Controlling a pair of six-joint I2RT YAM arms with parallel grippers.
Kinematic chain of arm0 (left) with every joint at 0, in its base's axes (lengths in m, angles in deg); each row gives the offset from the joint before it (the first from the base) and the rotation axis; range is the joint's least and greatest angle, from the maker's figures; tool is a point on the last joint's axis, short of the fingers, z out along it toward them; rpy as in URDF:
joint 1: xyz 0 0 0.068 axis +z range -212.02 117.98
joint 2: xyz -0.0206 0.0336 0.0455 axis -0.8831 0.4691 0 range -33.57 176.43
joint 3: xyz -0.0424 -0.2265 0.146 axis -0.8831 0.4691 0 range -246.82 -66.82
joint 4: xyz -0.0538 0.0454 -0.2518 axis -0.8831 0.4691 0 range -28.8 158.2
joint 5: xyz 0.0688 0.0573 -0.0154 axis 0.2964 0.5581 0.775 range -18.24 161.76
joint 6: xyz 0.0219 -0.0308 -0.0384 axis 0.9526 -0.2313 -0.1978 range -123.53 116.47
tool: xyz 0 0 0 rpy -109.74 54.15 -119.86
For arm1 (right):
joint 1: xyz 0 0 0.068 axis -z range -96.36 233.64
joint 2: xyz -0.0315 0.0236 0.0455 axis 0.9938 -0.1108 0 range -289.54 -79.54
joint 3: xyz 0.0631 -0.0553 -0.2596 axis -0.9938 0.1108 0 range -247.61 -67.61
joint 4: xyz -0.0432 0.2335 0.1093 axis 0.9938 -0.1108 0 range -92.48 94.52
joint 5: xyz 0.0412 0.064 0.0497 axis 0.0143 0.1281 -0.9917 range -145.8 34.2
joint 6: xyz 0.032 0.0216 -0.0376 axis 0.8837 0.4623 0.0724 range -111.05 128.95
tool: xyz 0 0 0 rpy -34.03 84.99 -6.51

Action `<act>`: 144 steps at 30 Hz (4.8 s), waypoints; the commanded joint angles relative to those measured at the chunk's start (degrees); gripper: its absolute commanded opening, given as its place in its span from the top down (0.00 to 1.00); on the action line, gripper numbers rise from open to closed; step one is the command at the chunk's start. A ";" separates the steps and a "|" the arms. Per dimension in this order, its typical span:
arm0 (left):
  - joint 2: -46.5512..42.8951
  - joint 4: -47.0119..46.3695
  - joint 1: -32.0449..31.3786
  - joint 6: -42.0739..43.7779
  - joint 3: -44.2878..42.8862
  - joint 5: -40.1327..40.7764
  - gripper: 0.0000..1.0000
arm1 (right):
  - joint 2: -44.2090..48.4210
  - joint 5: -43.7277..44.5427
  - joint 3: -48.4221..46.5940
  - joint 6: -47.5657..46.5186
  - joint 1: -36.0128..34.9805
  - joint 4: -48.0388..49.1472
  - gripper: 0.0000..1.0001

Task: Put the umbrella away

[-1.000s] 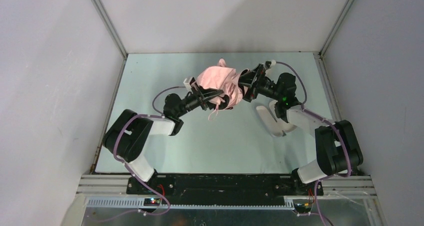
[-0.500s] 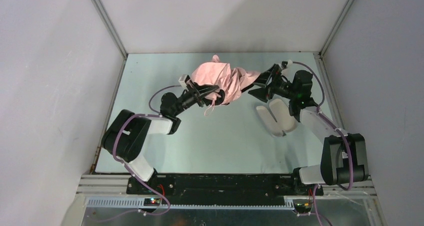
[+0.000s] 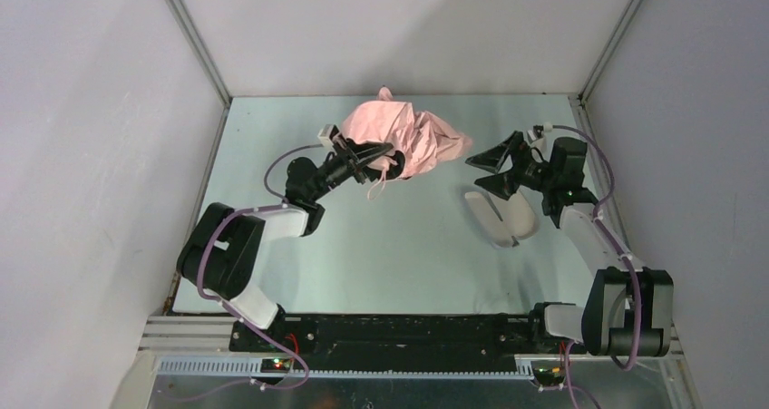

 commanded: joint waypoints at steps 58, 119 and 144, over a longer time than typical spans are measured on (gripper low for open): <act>-9.67 47.51 -3.57 29.33 -20.85 -8.30 1.00 | -14.70 -5.79 -12.76 38.04 -19.37 42.77 0.01; -33.20 56.91 -11.14 43.14 -10.08 12.15 0.00 | -13.61 9.95 -11.97 29.90 -17.34 45.00 1.00; -17.26 11.32 -14.53 -4.13 0.83 26.57 0.00 | -19.55 11.70 -12.07 36.77 -19.57 70.24 1.00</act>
